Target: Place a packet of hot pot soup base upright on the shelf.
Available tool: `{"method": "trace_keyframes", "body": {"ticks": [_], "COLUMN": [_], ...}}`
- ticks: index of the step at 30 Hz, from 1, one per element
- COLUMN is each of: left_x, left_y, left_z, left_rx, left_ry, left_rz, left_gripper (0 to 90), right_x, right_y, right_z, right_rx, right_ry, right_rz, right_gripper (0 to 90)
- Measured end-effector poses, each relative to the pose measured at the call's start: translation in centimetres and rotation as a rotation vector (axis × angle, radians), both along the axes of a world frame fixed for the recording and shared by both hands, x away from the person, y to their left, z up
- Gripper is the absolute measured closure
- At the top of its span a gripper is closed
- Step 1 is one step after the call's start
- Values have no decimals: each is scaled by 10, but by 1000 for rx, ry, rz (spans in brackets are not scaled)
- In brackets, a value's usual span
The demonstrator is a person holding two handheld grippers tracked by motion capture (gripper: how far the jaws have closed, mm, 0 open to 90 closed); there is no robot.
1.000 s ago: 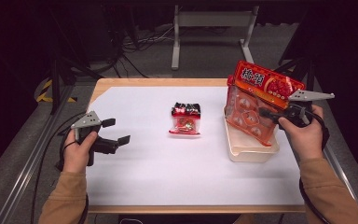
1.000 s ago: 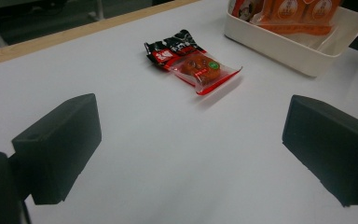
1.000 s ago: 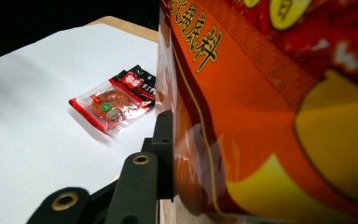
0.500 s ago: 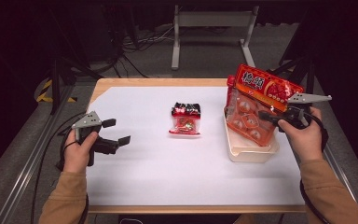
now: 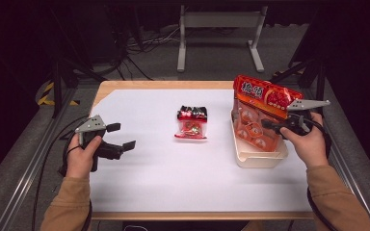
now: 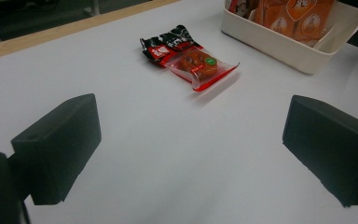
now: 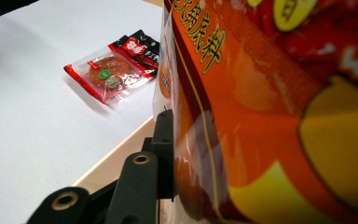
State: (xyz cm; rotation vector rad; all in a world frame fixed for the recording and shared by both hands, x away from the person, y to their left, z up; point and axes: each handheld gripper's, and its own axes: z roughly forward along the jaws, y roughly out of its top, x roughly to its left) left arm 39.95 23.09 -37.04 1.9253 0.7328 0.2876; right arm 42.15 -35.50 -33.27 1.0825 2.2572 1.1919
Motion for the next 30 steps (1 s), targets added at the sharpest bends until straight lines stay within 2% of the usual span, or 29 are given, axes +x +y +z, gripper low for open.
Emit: {"method": "trace_keyframes", "body": {"ticks": [9,16,20,25,27,28,30], "left_x": [0,0,0,0,0,0,0], "left_y": [-1,-2,-2,-2,-1,-1,-1], "left_z": [0,-1,-1,-2,-2,-2,-2], "left_rx": [-3,-3,0,0,-2,-5,-4], "left_ry": [1,10,13,14,17,18,17], "left_rz": [-2,-6,-6,-6,-5,-3,-4], "left_gripper": [53,52,52,51,52,51,52], "right_x": [0,-1,-1,-2,-4,-5,-6], "right_y": [0,-15,-17,-16,-16,-17,-17], "right_z": [-12,-25,-26,-27,-27,-27,-26], "right_rx": [-5,38,45,13,17,20,26], "right_ry": [9,44,39,8,-3,-23,-29], "right_rz": [-11,-46,-43,-55,-67,-81,-84], "right_gripper": [703,703,697,600,525,437,413]}}
